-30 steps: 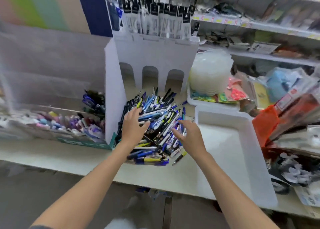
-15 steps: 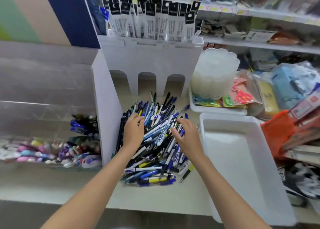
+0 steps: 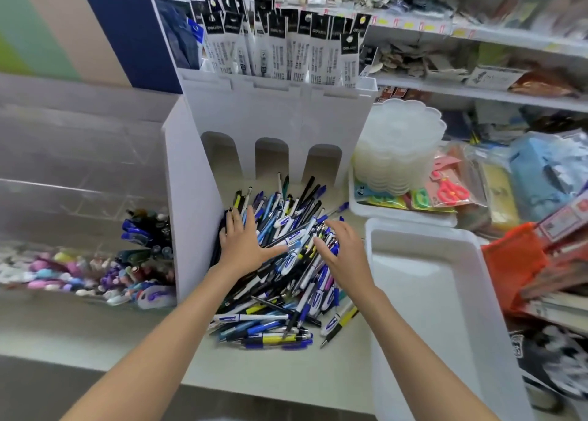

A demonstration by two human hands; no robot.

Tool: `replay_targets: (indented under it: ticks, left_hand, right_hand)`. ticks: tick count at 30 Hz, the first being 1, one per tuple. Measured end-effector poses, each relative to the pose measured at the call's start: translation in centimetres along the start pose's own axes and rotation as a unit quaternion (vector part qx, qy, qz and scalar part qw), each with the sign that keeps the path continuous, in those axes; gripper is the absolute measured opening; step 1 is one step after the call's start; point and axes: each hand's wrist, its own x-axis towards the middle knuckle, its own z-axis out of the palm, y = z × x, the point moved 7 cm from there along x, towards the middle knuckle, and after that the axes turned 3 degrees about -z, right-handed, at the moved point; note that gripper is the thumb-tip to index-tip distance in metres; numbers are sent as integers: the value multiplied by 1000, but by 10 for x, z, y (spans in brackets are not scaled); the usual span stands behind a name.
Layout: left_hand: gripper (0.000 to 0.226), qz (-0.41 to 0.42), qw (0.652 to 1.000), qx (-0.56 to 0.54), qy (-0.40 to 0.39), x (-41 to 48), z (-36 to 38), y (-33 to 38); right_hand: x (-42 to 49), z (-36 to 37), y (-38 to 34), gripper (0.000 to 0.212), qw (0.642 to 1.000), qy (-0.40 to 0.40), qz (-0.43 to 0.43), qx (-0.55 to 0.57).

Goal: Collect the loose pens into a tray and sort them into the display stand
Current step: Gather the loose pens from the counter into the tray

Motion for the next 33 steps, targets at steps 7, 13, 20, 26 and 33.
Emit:
replay_targets:
  ticks: [7, 13, 20, 26, 33]
  left_hand:
    - [144, -10, 998, -57, 25, 5, -12, -11]
    - [133, -19, 999, -31, -5, 15, -13, -12]
    - [95, -29, 999, -41, -2, 20, -17, -13]
    - [72, -24, 999, -23, 20, 15, -17, -9]
    - [49, -50, 994, -92, 21, 10, -25, -15]
  right_hand:
    - [-10, 15, 0, 53, 1000, -7, 0, -10]
    - [-8, 50, -3, 73, 993, -80, -12, -83]
    - [-14, 61, 3, 75, 997, -69, 10, -39]
    - [-14, 60, 0, 81, 997, -65, 21, -36]
    - [-12, 59, 0, 77, 997, -63, 30, -42]
